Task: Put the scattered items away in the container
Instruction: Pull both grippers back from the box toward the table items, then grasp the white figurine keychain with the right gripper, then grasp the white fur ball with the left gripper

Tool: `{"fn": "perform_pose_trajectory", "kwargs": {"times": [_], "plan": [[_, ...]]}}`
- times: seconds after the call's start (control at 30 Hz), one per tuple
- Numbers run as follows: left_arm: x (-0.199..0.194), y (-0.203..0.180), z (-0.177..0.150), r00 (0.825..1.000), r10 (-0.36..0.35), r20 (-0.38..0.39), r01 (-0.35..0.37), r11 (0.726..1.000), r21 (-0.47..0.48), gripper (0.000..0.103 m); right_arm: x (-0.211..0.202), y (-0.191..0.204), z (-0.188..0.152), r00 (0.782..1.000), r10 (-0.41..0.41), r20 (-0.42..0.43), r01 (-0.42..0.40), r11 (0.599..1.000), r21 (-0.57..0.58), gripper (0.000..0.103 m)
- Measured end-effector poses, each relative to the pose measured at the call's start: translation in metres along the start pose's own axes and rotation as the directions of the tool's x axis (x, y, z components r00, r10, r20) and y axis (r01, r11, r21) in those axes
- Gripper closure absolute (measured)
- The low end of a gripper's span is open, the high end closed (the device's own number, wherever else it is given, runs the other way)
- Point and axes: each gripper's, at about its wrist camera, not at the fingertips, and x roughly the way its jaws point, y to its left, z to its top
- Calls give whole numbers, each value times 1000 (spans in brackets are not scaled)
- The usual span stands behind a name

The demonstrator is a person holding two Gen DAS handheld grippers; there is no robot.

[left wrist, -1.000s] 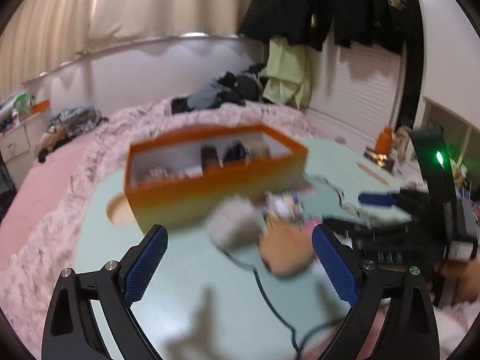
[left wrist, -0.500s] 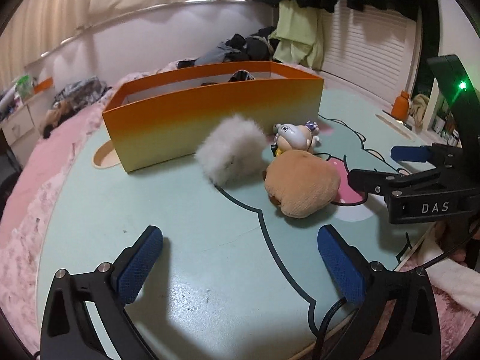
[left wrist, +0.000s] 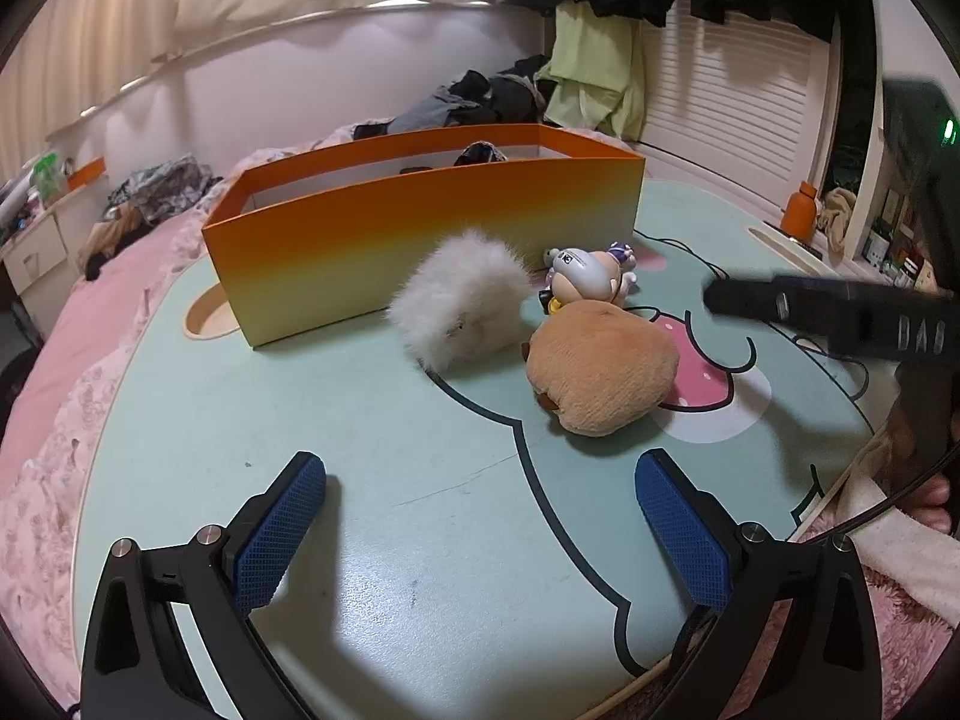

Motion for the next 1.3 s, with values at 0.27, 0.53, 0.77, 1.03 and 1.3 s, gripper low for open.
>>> {"fn": "perform_pose_trajectory", "kwargs": {"times": [0.27,0.53,0.77,1.03,1.3], "plan": [[0,0,0,1000,0,0,0,1000,0,0,40,44,40,979,181,-93,-185,982,-36,49],[1,-1,0,1000,-1,0,1,1000,0,0,68,46,41,963,212,-169,-218,976,-20,62],[2,-2,0,1000,0,0,0,1000,0,0,32,35,30,962,274,11,-273,962,-21,62],[2,-3,0,1000,0,0,0,1000,-1,0,-20,22,12,980,97,172,-88,994,-59,62],[3,-5,2,1000,-12,-1,12,1000,7,0,25,9,2,999,7,-45,-8,999,-31,62]]}}
